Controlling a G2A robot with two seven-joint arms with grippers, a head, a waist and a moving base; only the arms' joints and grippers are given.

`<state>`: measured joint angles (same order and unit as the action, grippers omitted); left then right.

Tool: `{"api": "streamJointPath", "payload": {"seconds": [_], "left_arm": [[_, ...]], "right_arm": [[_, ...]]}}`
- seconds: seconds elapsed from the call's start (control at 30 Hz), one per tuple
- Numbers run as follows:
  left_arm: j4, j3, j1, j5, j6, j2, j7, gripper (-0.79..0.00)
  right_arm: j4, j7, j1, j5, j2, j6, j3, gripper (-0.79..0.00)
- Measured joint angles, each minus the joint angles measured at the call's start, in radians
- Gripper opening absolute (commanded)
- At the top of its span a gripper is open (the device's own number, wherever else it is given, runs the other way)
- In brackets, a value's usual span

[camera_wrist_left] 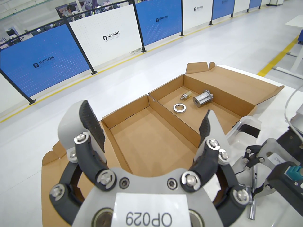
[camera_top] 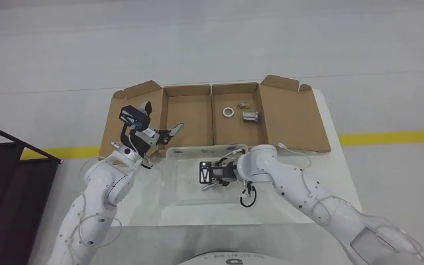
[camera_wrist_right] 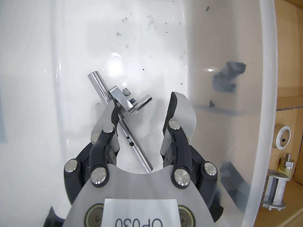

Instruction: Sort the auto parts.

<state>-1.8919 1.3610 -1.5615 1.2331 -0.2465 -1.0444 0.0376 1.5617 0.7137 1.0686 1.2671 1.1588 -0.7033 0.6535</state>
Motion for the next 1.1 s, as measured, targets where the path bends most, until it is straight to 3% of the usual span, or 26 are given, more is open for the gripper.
{"api": "streamJointPath", "payload": {"seconds": [0.57, 0.9, 1.03, 1.1], "left_arm": [[0.0, 0.0, 0.0, 0.0, 0.0, 0.0, 0.0, 0.0], [0.0, 0.0, 0.0, 0.0, 0.0, 0.0, 0.0, 0.0], [0.0, 0.0, 0.0, 0.0, 0.0, 0.0, 0.0, 0.0], [0.0, 0.0, 0.0, 0.0, 0.0, 0.0, 0.0, 0.0]], "right_arm": [[-0.051, 0.051, -0.051, -0.027, 0.038, 0.038, -0.058, -0.376], [-0.072, 0.068, -0.068, -0.037, 0.052, 0.044, -0.072, -0.332], [-0.08, 0.072, -0.072, -0.039, 0.056, 0.047, -0.076, -0.351], [-0.084, 0.075, -0.074, -0.039, 0.058, 0.048, -0.078, -0.403]]}}
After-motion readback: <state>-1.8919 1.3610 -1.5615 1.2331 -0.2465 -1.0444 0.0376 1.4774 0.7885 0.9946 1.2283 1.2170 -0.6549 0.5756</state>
